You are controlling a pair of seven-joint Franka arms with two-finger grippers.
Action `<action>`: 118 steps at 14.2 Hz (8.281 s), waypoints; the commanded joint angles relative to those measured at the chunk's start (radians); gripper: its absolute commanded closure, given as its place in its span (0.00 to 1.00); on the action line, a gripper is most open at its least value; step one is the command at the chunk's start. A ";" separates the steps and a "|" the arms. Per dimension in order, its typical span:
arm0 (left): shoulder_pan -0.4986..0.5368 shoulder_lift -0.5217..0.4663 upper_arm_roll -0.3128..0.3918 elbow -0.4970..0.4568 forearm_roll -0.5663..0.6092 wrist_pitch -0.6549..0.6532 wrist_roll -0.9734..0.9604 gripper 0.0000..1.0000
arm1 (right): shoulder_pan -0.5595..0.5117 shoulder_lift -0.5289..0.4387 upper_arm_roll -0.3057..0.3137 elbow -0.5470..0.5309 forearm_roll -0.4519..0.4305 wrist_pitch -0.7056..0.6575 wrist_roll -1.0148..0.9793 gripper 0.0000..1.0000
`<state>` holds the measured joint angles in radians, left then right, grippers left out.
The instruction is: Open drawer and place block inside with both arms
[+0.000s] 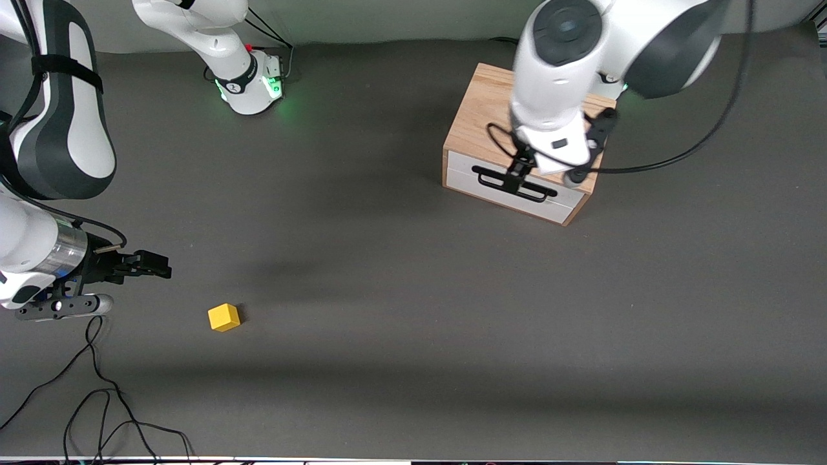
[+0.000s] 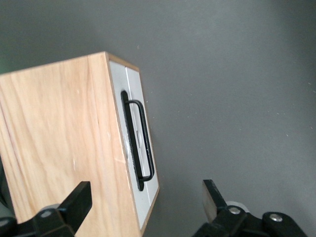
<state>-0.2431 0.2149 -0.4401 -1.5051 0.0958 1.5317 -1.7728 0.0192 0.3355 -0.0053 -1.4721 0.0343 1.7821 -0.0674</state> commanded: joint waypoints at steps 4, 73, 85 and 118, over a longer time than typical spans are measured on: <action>0.010 0.079 0.018 0.011 0.031 0.043 -0.031 0.00 | 0.010 0.062 -0.007 0.107 -0.011 0.005 -0.026 0.00; -0.018 0.525 0.054 0.102 0.153 0.722 -0.024 0.00 | 0.022 0.301 0.004 0.039 -0.008 0.262 -0.118 1.00; -0.018 0.514 0.052 0.114 0.162 0.579 -0.016 0.00 | 0.143 0.232 0.033 0.464 0.007 -0.361 0.259 1.00; 0.599 -0.164 0.050 -0.127 -0.062 -0.001 1.561 0.00 | 0.751 0.536 0.311 0.498 -0.235 0.111 1.413 1.00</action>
<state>0.3278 0.1596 -0.3914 -1.4899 0.0531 1.4489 -0.3154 0.7685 0.8507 0.3086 -0.9951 -0.1729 1.8769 1.3208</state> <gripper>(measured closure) 0.000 0.449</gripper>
